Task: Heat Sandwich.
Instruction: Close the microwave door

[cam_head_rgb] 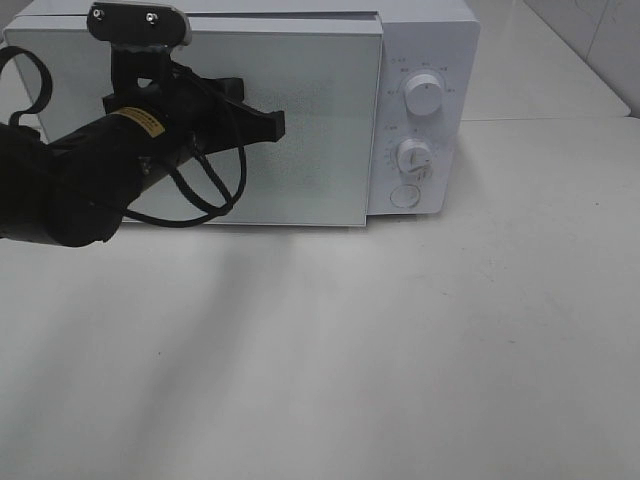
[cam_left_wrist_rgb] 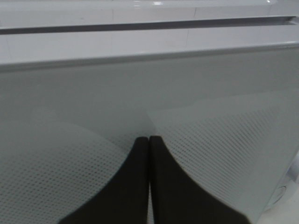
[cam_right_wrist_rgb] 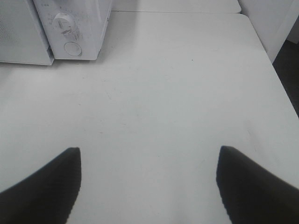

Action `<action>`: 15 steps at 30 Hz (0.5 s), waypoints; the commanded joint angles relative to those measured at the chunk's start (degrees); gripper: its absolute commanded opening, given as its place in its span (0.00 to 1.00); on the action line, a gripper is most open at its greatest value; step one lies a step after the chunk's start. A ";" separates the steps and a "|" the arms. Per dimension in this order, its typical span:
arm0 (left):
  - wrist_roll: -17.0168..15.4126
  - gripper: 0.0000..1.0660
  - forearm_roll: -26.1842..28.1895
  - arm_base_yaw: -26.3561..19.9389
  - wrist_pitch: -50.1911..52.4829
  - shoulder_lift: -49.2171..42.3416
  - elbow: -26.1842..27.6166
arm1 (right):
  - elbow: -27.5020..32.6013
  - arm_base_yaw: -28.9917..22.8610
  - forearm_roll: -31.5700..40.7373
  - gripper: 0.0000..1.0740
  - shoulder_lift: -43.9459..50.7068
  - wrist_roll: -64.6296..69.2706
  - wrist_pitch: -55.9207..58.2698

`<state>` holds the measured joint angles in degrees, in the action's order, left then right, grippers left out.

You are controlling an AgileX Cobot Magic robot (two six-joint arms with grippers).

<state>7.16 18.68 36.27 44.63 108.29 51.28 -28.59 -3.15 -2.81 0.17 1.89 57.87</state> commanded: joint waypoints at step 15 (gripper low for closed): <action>8.48 0.00 13.06 1.72 -1.72 6.36 11.40 | 0.11 0.34 0.17 0.71 1.66 0.34 -0.92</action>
<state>14.55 25.84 39.65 38.79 114.19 60.79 -28.59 -3.15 -2.81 0.17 1.89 57.87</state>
